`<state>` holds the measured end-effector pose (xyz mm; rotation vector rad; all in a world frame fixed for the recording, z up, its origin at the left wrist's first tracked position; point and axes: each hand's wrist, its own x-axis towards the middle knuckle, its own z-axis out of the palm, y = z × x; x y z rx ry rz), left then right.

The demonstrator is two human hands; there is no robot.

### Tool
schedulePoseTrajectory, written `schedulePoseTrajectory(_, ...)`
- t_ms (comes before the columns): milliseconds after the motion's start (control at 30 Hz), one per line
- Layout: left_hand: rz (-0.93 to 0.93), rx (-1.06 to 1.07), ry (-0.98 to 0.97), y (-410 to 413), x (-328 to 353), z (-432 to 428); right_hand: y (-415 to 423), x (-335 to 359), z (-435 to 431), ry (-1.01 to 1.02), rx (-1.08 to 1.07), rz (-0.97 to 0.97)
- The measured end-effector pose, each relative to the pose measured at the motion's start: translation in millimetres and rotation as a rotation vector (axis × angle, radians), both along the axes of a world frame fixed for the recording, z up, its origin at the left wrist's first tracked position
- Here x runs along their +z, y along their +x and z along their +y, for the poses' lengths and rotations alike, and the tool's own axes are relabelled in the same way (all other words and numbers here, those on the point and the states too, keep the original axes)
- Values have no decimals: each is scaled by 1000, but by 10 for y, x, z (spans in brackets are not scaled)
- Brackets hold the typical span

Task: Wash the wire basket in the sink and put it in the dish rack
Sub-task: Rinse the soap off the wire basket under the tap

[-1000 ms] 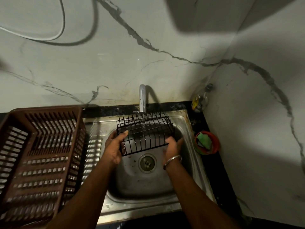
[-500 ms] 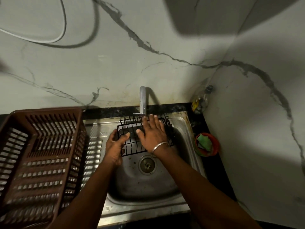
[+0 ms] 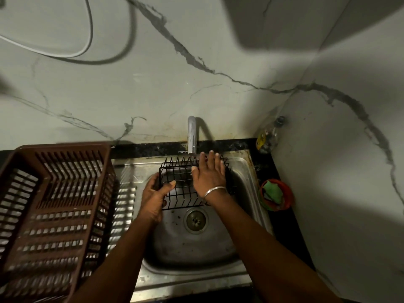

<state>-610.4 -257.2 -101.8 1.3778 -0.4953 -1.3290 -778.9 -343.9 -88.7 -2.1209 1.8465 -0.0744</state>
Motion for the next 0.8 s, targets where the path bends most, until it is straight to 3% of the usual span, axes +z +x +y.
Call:
schedulePoseTrajectory(167, 9, 8, -49, -92, -6, 45, 137, -6, 131, -101, 279, -46)
schedulePoseTrajectory(300, 2, -26, -53, -55, 35, 40, -42, 10, -55, -32, -13, -14)
schedulePoseTrajectory(433, 13, 25, -32, 126, -24, 163, 237, -64, 40, -81, 266, -43)
schedulePoseTrajectory(500, 36, 45, -7, 180, -53, 208, 254, -63, -45, -165, 185, -115)
schedulePoseTrajectory(567, 50, 36, -17, 183, -70, 229, 254, -32, -213, -193, -4, -305)
schedulePoseTrajectory(633, 42, 18, -24, 148, -76, 239, 292, 24, -373, -56, -234, -607)
schedulePoseTrajectory(733, 10, -10, -19, 152, -119, 305, 406, 172, -567, 386, -739, -1215)
schedulePoseTrajectory(800, 19, -1, -10, 179, -134, 335, 450, 321, -663, 687, -934, -1645)
